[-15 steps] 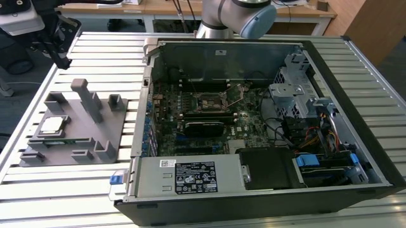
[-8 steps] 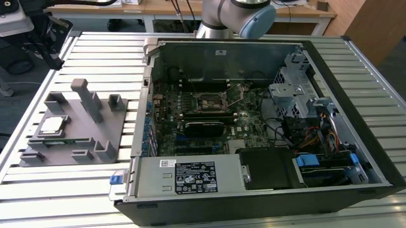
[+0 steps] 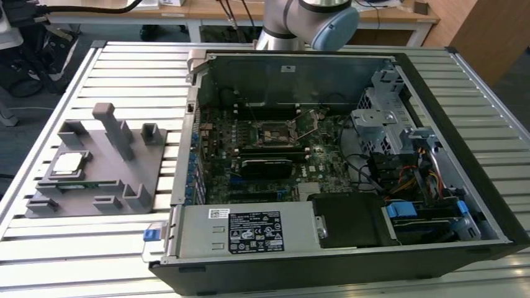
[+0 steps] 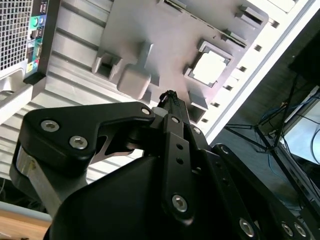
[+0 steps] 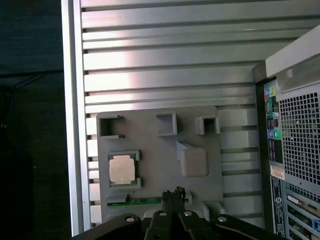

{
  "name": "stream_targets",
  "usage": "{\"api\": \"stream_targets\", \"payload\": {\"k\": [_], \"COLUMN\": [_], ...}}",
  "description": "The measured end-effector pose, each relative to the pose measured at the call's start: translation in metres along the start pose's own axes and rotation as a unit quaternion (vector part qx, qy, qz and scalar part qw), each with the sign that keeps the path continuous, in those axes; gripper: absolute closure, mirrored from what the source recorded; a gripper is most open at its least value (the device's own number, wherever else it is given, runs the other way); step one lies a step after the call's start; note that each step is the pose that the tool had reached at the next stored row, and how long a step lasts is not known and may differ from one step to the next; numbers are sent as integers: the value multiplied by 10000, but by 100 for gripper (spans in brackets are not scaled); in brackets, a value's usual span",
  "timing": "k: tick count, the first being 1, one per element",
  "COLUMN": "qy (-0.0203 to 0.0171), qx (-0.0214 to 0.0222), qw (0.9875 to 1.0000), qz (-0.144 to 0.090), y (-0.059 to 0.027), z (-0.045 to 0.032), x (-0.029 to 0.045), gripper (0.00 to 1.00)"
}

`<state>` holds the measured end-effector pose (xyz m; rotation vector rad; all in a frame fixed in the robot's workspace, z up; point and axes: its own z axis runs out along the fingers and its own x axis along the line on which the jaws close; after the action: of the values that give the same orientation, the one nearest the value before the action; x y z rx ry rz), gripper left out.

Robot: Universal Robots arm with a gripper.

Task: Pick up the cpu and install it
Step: 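Reach for the cpu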

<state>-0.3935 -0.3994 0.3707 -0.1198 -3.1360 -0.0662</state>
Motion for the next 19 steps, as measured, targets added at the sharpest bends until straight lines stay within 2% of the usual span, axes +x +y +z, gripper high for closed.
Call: {"api": "stream_targets", "payload": {"k": [2, 5, 19], "qy": [46, 74, 99], "qx": [6, 9, 20], "qw": [10000, 10000, 9999], "qz": [2, 3, 0], "y": [-6, -16, -54], "z": [16, 37, 95], "x": [40, 114, 405], "gripper": [89, 89, 89]}}
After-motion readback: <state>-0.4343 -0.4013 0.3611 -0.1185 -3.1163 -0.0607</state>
